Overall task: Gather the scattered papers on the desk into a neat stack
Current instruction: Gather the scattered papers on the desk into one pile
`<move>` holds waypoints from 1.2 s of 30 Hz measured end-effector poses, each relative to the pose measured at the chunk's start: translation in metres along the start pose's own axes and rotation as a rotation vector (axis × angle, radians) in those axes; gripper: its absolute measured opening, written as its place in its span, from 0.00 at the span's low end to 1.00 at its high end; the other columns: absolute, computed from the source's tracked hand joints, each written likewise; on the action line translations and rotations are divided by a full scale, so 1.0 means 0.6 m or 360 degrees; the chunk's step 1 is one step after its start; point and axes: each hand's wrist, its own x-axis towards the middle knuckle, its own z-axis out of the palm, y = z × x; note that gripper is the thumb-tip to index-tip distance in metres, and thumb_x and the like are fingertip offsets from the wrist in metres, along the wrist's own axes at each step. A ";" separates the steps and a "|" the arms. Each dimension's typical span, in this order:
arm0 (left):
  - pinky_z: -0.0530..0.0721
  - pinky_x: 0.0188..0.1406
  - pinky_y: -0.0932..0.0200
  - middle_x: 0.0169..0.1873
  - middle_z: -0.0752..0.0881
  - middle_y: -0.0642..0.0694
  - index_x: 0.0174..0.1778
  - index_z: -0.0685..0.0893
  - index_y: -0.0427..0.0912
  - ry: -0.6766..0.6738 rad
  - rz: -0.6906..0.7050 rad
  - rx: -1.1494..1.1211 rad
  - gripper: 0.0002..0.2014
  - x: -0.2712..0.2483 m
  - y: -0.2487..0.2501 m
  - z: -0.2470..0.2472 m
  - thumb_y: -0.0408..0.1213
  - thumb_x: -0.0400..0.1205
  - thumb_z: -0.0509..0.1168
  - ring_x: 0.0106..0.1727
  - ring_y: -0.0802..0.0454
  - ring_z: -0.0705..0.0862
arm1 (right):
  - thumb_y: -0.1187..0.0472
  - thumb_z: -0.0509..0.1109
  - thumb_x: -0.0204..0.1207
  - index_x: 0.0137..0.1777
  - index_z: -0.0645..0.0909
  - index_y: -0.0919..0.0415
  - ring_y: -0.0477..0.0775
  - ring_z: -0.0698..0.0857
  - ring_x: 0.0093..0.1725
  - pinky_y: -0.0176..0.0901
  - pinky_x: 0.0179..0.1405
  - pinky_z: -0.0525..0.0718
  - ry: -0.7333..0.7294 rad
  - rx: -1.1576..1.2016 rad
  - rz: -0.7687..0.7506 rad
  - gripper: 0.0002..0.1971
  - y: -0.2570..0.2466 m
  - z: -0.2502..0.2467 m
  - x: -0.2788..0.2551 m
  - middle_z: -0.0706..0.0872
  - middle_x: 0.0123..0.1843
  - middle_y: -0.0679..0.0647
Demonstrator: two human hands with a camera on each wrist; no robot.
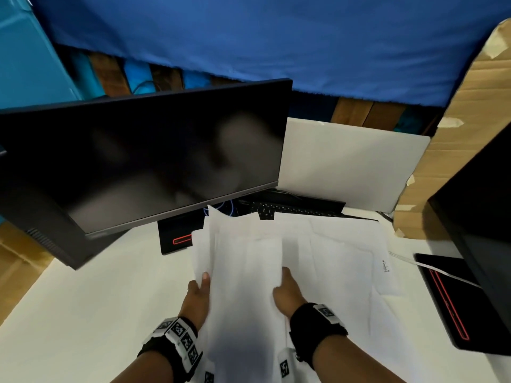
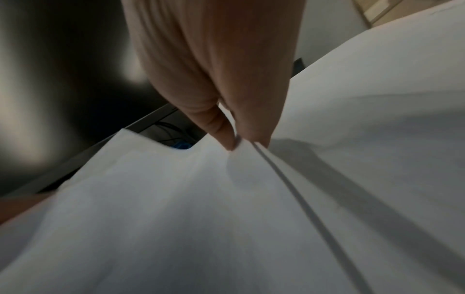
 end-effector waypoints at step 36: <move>0.80 0.62 0.45 0.60 0.82 0.35 0.67 0.79 0.39 0.0404 -0.0029 0.0529 0.28 0.041 -0.039 0.001 0.38 0.69 0.71 0.58 0.34 0.81 | 0.64 0.60 0.81 0.69 0.69 0.74 0.72 0.74 0.67 0.56 0.65 0.74 0.0809 -0.0198 0.0485 0.19 0.090 -0.089 -0.037 0.73 0.68 0.73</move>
